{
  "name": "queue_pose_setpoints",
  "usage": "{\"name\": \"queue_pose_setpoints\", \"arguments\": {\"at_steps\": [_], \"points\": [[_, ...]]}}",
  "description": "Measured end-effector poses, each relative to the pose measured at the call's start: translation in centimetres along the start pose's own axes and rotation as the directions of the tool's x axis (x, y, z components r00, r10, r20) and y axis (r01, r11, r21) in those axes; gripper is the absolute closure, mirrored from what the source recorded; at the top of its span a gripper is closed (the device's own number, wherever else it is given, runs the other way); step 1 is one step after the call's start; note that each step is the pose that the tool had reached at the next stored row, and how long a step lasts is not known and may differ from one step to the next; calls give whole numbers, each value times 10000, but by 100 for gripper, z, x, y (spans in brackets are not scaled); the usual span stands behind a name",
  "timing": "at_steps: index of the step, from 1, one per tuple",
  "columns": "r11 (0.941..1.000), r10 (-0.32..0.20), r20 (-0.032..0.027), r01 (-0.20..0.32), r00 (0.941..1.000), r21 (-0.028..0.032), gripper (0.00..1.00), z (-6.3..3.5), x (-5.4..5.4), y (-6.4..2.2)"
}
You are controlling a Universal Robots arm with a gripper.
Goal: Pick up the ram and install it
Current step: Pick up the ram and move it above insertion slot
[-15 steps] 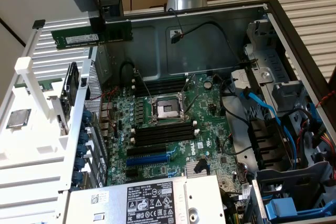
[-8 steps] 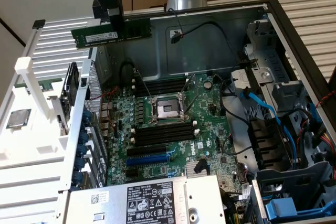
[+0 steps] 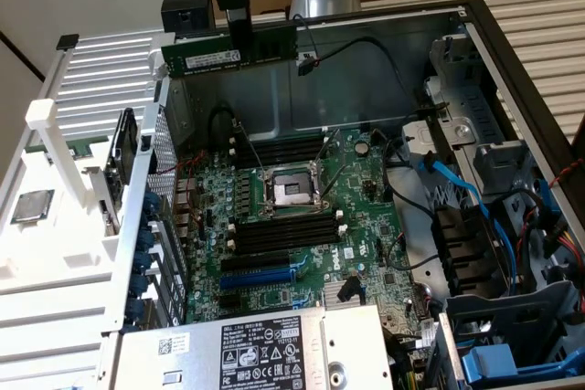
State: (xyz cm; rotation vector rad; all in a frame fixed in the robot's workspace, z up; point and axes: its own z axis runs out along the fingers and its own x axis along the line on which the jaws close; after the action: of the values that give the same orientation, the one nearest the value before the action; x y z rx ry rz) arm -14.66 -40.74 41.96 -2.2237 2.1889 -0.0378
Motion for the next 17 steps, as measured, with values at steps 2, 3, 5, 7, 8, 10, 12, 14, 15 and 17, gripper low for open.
{"name": "queue_pose_setpoints", "arguments": {"at_steps": [2,3,5,7,8,10,12,14,15,17], "points": [[10000,-1,-2,1,10000,21,88,8,-20,-63],[10000,-1,-2,1,10000,27,88,14,-33,-94],[10000,0,-2,0,10000,33,88,27,-57,-153],[10000,0,7,0,10000,39,88,37,-77,-195],[10000,1,41,-2,10000,48,88,41,-79,-211],[10000,7,153,-8,9999,69,88,51,-79,-220],[10000,14,350,-18,9994,90,88,57,-77,-225],[10000,20,509,-25,9987,94,88,63,-65,-226],[10000,21,509,-26,9987,94,88,63,-65,-227],[10000,23,510,-27,9987,94,88,62,-65,-227]]}}
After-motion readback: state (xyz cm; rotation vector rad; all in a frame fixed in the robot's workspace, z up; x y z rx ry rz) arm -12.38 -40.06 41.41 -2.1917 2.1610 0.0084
